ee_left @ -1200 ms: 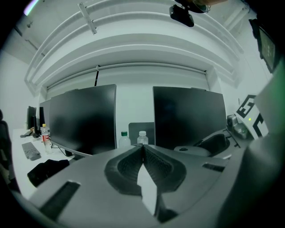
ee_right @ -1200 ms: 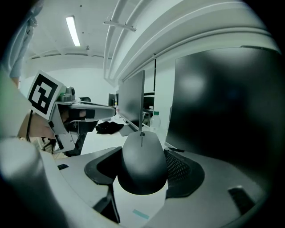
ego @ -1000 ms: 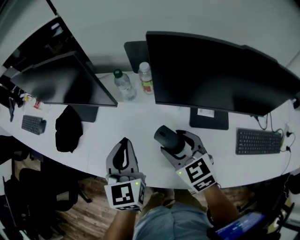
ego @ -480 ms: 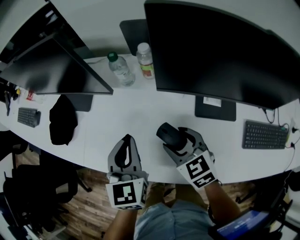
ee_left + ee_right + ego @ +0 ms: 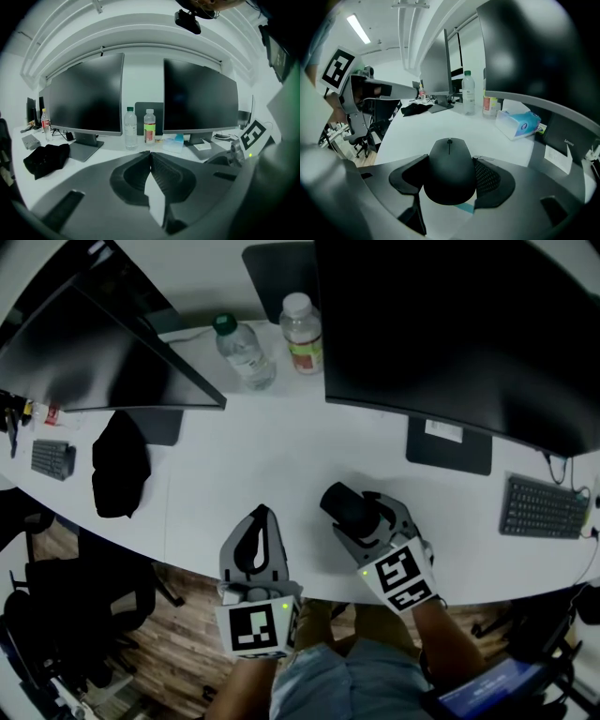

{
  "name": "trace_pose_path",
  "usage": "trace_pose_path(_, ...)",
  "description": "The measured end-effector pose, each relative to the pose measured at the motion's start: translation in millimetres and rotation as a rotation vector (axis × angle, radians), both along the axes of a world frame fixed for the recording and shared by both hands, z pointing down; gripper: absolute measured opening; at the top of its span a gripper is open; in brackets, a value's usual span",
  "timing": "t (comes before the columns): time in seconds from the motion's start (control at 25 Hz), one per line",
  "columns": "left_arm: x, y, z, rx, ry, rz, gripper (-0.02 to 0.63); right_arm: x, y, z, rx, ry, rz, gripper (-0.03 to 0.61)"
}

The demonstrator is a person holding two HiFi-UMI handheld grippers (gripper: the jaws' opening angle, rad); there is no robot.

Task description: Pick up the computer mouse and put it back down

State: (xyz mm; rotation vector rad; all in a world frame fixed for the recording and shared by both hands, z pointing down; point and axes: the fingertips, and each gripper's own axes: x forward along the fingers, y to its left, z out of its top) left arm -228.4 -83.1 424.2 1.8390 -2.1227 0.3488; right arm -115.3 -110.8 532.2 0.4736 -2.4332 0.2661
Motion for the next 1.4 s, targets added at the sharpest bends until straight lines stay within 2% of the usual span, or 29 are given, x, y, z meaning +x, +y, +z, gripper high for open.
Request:
trace_pose_path(0.36,-2,8,25,-0.063,0.016,-0.007,0.008,2,9,36,-0.024,0.063,-0.014,0.302)
trace_pose_path(0.64,1,1,16,-0.023,0.028,0.001,0.008,0,10,42,-0.008,0.118,-0.050,0.307)
trace_pose_path(0.84,7,-1,-1,0.010,0.015,0.015,0.008,1,9,33,-0.014,0.089,-0.017,0.337)
trace_pose_path(1.12,19,-8,-58,0.127,-0.021,0.038,0.008,5,-5,-48,0.056,-0.065,0.060,0.315)
trace_pose_path(1.32,33,-18,-119,0.277,-0.053,0.077,0.008,11,-28,-144,0.235,-0.210,0.137,0.275)
trace_pose_path(1.4,39,-16,-141,0.319,-0.059,0.084,0.008,19,-30,-181,0.305,-0.262,0.164,0.238)
